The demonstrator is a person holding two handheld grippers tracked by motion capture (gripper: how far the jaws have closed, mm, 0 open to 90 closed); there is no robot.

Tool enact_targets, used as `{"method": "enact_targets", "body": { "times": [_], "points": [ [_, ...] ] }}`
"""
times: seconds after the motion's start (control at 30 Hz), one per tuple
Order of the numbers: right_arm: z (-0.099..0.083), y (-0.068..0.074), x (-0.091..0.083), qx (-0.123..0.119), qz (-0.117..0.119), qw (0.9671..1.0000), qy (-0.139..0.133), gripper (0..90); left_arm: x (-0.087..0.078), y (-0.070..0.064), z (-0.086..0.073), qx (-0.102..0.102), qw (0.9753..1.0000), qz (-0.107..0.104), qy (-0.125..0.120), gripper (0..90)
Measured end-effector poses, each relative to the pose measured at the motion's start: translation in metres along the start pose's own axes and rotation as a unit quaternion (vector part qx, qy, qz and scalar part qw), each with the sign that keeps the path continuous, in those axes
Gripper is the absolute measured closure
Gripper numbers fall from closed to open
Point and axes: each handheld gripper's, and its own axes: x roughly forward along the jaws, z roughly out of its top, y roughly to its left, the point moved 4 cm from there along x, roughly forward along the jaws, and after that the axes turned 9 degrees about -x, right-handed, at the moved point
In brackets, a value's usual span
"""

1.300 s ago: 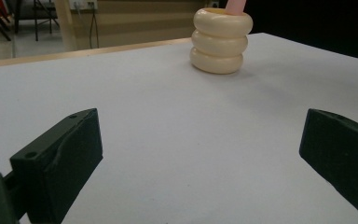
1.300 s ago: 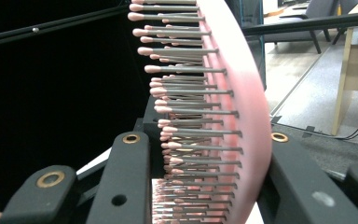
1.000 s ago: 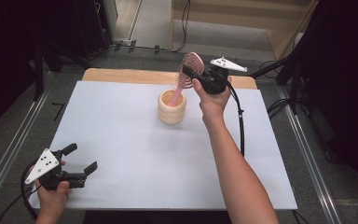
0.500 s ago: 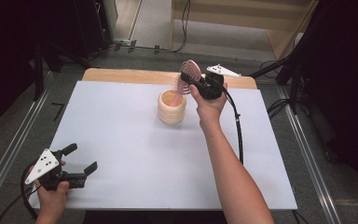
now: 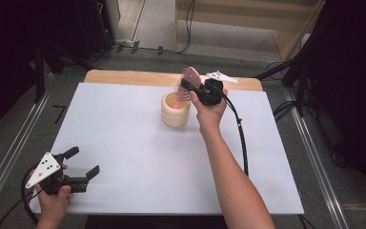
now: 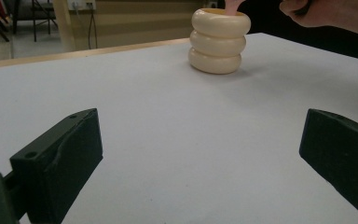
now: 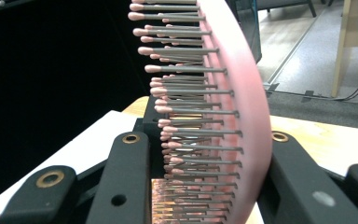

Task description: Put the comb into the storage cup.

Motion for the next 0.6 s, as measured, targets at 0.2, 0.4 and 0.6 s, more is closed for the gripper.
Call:
{"method": "enact_targets", "body": {
  "times": [0.2,0.4,0.6],
  "points": [
    [-0.012,-0.005,0.003,0.02,-0.002,0.9998,0.002,64.4,0.0,0.0,0.0,0.003,1.0,0.001,0.002,0.0],
    [-0.013,-0.007,0.002,0.03,-0.001,0.9995,0.002,64.3,0.0,0.0,0.0,0.005,1.0,0.001,0.002,0.0],
    [-0.018,-0.015,0.001,0.064,0.001,0.9979,-0.004,61.8,0.0,-0.001,0.0,0.004,1.0,0.0,0.002,0.0]
  ]
}}
